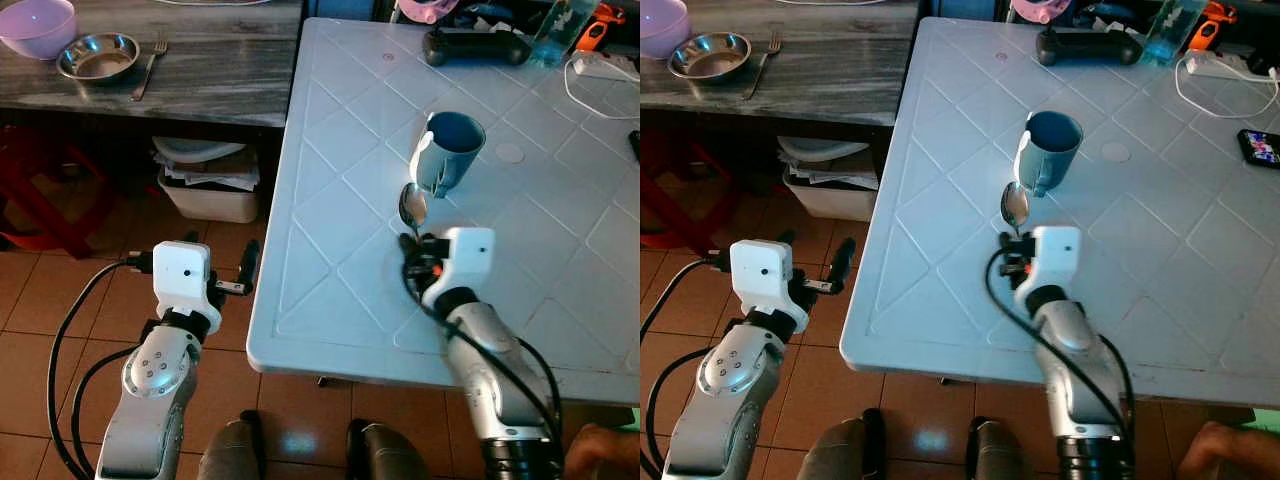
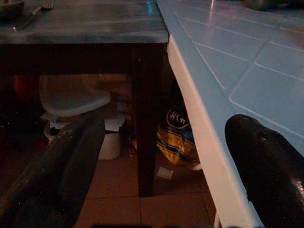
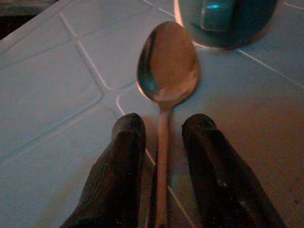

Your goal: Setting the table

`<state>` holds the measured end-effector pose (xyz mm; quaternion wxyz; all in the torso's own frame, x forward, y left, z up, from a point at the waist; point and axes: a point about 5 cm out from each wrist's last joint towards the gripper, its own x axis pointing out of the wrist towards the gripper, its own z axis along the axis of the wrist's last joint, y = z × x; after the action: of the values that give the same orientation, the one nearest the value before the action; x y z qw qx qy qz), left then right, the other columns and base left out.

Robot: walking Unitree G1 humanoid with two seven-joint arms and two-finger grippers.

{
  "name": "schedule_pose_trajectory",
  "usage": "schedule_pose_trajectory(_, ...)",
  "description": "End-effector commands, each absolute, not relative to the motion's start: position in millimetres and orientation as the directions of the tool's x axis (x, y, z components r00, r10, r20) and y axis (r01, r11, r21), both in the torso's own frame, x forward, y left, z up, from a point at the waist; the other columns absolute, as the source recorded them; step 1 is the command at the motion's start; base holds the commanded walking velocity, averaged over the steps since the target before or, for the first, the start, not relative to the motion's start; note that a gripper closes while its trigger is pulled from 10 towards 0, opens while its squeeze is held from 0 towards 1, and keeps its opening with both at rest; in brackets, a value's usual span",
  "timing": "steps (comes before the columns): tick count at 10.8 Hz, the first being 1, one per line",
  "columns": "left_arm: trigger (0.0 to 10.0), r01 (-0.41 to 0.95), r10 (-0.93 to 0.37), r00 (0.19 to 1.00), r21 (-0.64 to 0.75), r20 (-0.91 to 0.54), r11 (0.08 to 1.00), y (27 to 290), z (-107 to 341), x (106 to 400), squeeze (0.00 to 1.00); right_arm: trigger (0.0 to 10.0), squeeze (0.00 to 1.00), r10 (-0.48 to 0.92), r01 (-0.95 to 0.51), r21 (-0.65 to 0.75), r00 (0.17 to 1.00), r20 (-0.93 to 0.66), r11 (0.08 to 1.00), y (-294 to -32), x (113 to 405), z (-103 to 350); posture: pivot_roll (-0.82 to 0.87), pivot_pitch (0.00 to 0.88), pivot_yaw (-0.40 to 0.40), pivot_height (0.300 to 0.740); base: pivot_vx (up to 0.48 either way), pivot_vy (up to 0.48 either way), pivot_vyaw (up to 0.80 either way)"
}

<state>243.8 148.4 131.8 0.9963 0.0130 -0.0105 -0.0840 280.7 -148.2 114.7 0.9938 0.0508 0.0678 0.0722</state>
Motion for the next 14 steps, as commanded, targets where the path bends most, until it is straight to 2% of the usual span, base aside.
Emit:
schedule_pose_trajectory(1,10.0,0.163,-0.163,0.986,0.028,0.013,0.986,149.4,130.1,243.5,0.00,0.0,0.00,0.124,-0.094,0.116,0.951,-0.285,0.989,-153.5,271.2,82.0,0.03,0.208,-0.007,0.740,0.000,0.000,0.00)
schedule_pose_trajectory(8,10.0,0.132,-0.132,0.991,0.037,-0.001,0.991,152.3,126.8,241.9,0.00,0.0,0.00,0.092,-0.051,0.134,0.943,-0.319,0.990,-159.0,269.5,75.2,0.02,0.216,-0.003,0.740,0.000,0.000,0.00)
schedule_pose_trajectory(10,10.0,0.044,-0.041,0.999,0.120,-0.029,0.992,164.7,118.6,244.6,0.00,0.0,0.00,0.190,-0.139,0.248,0.963,-0.193,0.959,-142.0,268.7,94.1,0.02,0.215,-0.002,0.740,0.000,0.240,0.00)
schedule_pose_trajectory(11,10.0,-0.012,0.016,1.000,0.180,-0.019,0.984,174.1,117.1,246.3,0.00,0.0,0.00,0.203,-0.180,0.227,0.976,-0.083,0.957,-136.2,272.5,114.6,0.02,0.209,-0.002,0.740,0.000,0.480,0.00)
schedule_pose_trajectory(14,10.0,-0.075,0.075,0.997,0.185,0.009,0.980,179.1,117.4,250.0,0.00,0.0,0.00,0.155,-0.153,0.148,0.988,-0.007,0.977,-144.8,274.0,126.4,0.01,0.186,-0.014,0.740,0.000,0.480,0.00)
